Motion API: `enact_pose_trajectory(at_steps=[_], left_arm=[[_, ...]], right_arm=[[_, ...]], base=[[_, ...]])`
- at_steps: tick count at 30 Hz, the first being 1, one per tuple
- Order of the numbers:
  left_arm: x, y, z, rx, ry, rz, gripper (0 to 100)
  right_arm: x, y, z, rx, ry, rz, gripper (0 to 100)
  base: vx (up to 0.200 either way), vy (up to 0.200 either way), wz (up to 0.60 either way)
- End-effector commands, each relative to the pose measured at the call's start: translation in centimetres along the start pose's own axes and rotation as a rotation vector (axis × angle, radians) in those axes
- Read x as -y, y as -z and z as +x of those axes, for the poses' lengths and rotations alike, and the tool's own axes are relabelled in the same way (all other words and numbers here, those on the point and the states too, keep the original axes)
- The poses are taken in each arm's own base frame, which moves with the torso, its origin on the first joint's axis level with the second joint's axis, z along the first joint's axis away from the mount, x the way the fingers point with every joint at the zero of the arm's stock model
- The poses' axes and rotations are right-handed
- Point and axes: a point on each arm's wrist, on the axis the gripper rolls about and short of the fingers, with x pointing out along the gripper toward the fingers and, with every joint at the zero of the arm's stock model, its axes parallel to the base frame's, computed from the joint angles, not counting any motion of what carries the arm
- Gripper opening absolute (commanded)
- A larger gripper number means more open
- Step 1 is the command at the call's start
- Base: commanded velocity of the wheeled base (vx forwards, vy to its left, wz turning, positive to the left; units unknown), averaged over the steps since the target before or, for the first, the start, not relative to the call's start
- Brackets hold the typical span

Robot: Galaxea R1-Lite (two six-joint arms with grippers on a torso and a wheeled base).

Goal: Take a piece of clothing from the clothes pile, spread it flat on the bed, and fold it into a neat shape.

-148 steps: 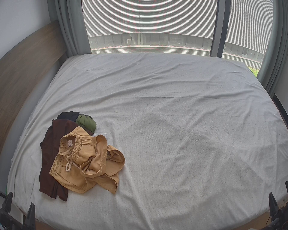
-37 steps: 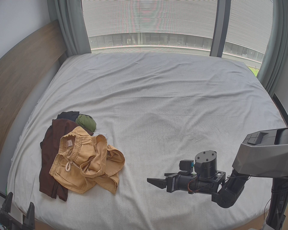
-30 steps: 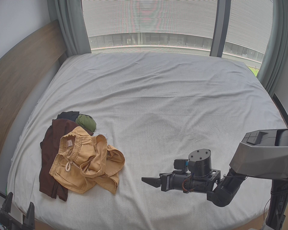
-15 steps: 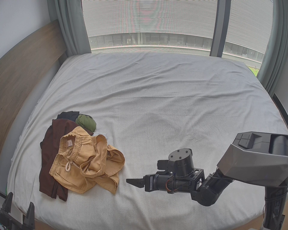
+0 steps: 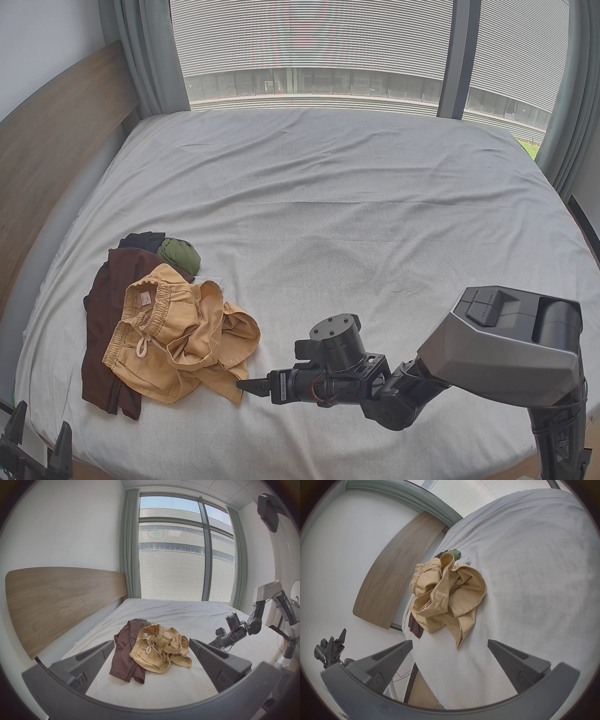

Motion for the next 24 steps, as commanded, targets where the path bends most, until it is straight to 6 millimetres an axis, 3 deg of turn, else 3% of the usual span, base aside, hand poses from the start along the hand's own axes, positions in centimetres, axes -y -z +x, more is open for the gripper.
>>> enact_pose_trajectory(at_steps=[1,6,14,24], left_arm=[[0.0,0.5,0.0,-0.004,-0.001,0.000,100],[0.0,0.5,0.0,-0.004,-0.001,0.000,100],[0.0,0.5,0.0,-0.004,-0.001,0.001,100],[0.0,0.5,0.0,-0.004,-0.001,0.001,100]], right_arm=[[-0.2,0.4,1.8,-0.019,-0.006,-0.004,100],[-0.3,1.1,3.7,-0.007,0.014,0.004,100],[-0.5,2.2,5.0,-0.029,0.005,0.024,100],[-1.1,1.8,6.3,-0.042,0.055,0.024,100]], base=[[0.000,0.000,0.00],[0.000,0.000,0.00],[0.000,0.000,0.00],[0.000,0.000,0.00]])
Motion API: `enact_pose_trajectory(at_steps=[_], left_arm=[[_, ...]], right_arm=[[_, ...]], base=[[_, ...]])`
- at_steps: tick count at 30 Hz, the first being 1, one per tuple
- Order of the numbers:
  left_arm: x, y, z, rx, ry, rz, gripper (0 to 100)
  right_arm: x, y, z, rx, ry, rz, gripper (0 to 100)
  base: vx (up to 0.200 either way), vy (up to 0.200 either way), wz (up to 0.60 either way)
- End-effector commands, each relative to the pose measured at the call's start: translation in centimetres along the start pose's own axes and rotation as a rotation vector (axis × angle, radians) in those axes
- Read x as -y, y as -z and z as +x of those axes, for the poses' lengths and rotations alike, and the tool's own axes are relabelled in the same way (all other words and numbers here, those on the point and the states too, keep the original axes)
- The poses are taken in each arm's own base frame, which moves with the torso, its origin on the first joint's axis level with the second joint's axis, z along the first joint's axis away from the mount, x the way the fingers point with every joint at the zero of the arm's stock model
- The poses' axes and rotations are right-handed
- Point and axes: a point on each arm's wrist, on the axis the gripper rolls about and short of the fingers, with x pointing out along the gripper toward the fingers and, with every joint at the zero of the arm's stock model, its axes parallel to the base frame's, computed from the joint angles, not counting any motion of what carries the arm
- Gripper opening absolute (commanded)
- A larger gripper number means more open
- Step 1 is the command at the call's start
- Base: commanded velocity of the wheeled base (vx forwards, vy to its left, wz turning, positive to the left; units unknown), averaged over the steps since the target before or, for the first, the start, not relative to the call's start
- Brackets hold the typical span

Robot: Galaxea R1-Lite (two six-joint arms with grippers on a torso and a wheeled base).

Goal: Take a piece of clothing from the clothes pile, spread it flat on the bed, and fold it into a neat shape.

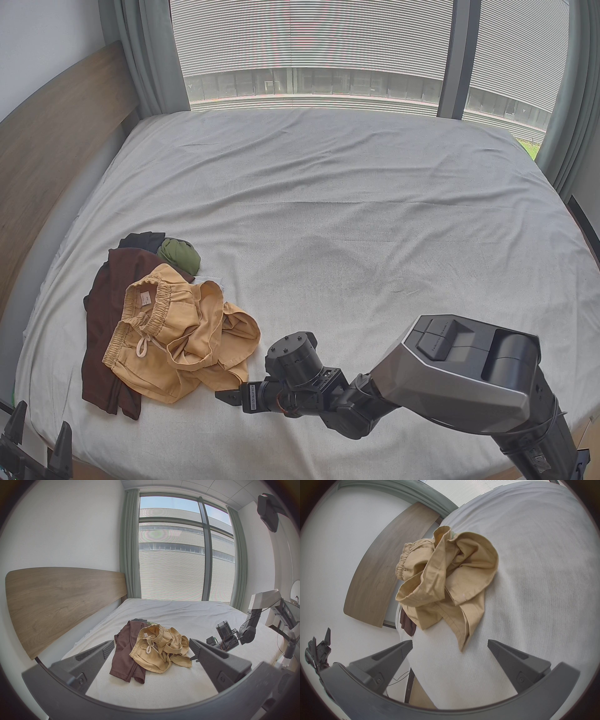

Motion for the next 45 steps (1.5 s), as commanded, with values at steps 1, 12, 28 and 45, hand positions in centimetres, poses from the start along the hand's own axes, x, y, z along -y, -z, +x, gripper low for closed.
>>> enact_pose_trajectory(at_steps=[1,12,28,45], left_arm=[[0.0,0.5,0.0,-0.004,-0.001,0.000,100],[0.0,0.5,0.0,-0.004,-0.001,0.001,100],[0.0,0.5,0.0,-0.004,-0.001,0.001,100],[0.0,0.5,0.0,-0.004,-0.001,0.003,100]], right_arm=[[-0.4,-0.1,1.0,0.008,0.011,-0.007,100],[-1.4,-0.4,1.9,-0.024,0.049,-0.013,100],[-1.8,-0.6,2.7,-0.065,0.083,-0.030,100],[-2.2,-1.1,3.1,-0.073,0.134,-0.023,100]], base=[[0.000,0.000,0.00],[0.000,0.000,0.00],[0.000,0.000,0.00],[0.000,0.000,0.00]])
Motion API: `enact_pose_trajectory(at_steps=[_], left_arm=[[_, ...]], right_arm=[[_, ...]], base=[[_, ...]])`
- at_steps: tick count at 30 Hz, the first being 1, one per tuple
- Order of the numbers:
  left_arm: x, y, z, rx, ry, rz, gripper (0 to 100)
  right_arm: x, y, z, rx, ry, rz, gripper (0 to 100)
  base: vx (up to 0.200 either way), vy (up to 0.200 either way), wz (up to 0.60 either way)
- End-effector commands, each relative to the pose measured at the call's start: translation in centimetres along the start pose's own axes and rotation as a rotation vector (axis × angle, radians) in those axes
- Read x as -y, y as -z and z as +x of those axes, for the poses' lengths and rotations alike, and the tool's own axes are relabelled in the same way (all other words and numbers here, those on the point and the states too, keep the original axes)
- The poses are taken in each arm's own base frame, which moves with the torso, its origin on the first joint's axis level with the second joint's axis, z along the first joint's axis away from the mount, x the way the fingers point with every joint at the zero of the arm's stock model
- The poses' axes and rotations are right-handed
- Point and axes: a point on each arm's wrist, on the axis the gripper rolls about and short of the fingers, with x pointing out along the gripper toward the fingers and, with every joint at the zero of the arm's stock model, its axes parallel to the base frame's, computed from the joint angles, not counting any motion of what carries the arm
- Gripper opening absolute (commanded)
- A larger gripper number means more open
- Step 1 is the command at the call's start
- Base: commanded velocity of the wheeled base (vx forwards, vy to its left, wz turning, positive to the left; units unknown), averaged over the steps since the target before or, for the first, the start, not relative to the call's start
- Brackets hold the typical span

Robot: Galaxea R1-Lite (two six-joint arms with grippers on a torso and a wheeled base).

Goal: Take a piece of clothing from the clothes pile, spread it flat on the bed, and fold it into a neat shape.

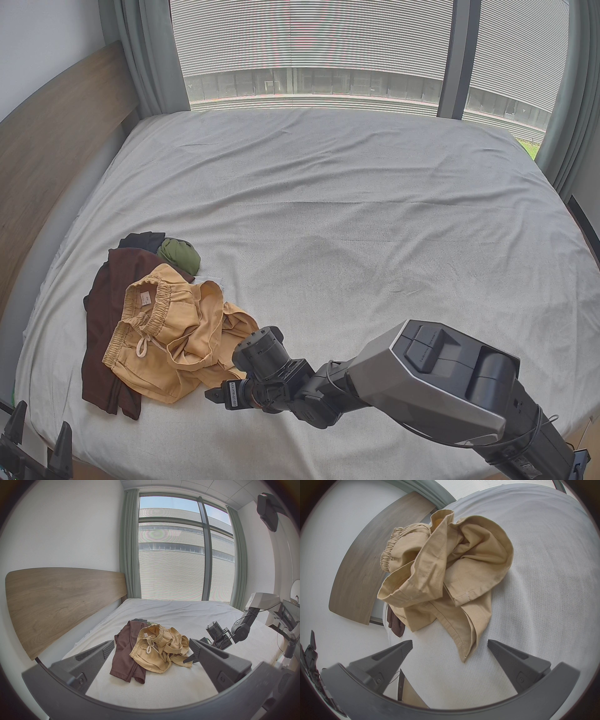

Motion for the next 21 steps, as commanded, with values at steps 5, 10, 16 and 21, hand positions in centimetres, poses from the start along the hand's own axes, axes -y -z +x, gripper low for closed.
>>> enact_pose_trajectory(at_steps=[5,10,16,21], left_arm=[[-0.01,0.52,0.03,-0.004,-0.001,-0.001,100],[-0.01,0.52,0.03,-0.004,-0.001,-0.001,100],[-0.01,0.52,0.03,-0.004,-0.001,-0.001,100],[-0.01,0.52,0.03,-0.004,-0.001,0.001,100]], right_arm=[[-0.25,-0.39,0.17,-0.012,0.015,0.011,0],[-0.26,-0.40,0.19,-0.018,0.019,0.017,0],[-0.31,-0.39,0.23,-0.013,0.027,0.016,0],[-0.48,-0.23,0.30,0.002,0.051,0.010,0]], base=[[0.000,0.000,0.00],[0.000,0.000,0.00],[0.000,0.000,0.00],[0.000,0.000,0.00]])
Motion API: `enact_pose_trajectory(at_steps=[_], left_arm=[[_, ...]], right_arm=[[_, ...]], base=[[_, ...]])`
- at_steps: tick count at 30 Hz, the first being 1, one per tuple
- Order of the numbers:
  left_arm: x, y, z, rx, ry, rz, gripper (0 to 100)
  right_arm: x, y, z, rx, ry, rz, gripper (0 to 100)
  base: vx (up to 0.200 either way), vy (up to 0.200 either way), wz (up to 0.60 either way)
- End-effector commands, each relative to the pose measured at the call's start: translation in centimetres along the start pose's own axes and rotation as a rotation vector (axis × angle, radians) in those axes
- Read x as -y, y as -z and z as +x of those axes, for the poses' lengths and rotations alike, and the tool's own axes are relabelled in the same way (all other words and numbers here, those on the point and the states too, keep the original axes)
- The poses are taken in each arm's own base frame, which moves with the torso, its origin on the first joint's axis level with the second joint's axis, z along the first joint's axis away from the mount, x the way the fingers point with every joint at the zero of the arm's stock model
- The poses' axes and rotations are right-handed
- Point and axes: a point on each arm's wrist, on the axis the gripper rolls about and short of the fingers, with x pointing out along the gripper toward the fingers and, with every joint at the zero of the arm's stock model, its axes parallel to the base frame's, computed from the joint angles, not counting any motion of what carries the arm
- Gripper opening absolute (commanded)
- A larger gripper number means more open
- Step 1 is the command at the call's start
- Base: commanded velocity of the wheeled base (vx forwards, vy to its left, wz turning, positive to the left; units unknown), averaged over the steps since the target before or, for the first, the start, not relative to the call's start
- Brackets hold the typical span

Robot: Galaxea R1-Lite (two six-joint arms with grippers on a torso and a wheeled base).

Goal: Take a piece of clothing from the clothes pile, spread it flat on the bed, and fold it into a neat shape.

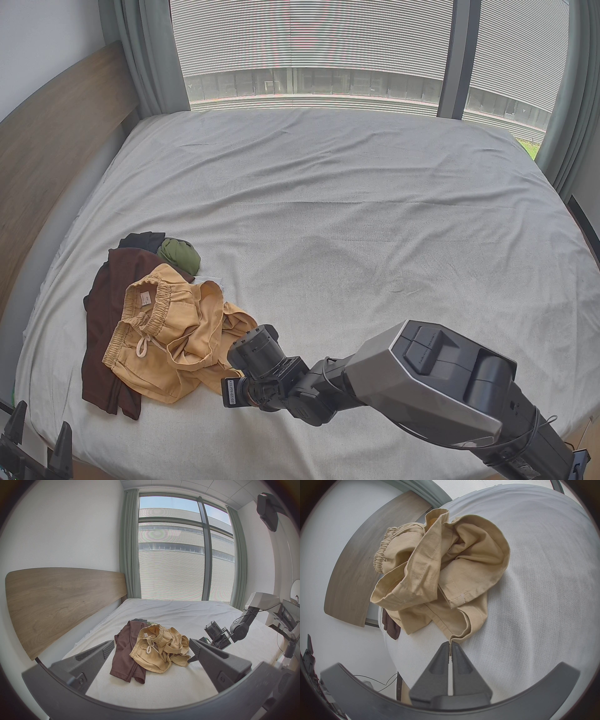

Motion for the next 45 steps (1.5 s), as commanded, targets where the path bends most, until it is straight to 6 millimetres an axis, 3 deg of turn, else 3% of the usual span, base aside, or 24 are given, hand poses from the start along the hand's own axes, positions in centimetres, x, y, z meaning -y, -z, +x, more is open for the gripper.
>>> enact_pose_trajectory(at_steps=[1,13,14,36,37,45], left_arm=[[0.0,0.5,0.0,-0.004,-0.001,0.000,100],[0.0,0.5,0.0,-0.004,-0.001,0.000,100],[0.0,0.5,0.0,-0.004,-0.001,0.000,100],[0.0,0.5,0.0,-0.004,-0.001,0.000,100],[0.0,0.5,0.0,-0.004,-0.001,0.000,100],[0.0,0.5,0.0,-0.004,-0.001,0.000,100]], right_arm=[[-0.2,0.2,0.0,-0.005,0.006,-0.004,0],[-0.6,-0.1,-0.2,-0.050,0.036,-0.002,0],[-0.5,0.0,-0.2,-0.050,0.036,-0.002,100],[-1.2,-1.1,0.8,-0.085,0.105,0.001,100],[-1.2,-1.2,0.8,-0.085,0.105,-0.001,0],[-1.3,-1.2,0.8,-0.098,0.115,0.000,0]], base=[[0.000,0.000,0.00],[0.000,0.000,0.00],[0.000,0.000,0.00],[0.000,0.000,0.00],[0.000,0.000,0.00],[0.000,0.000,0.00]])
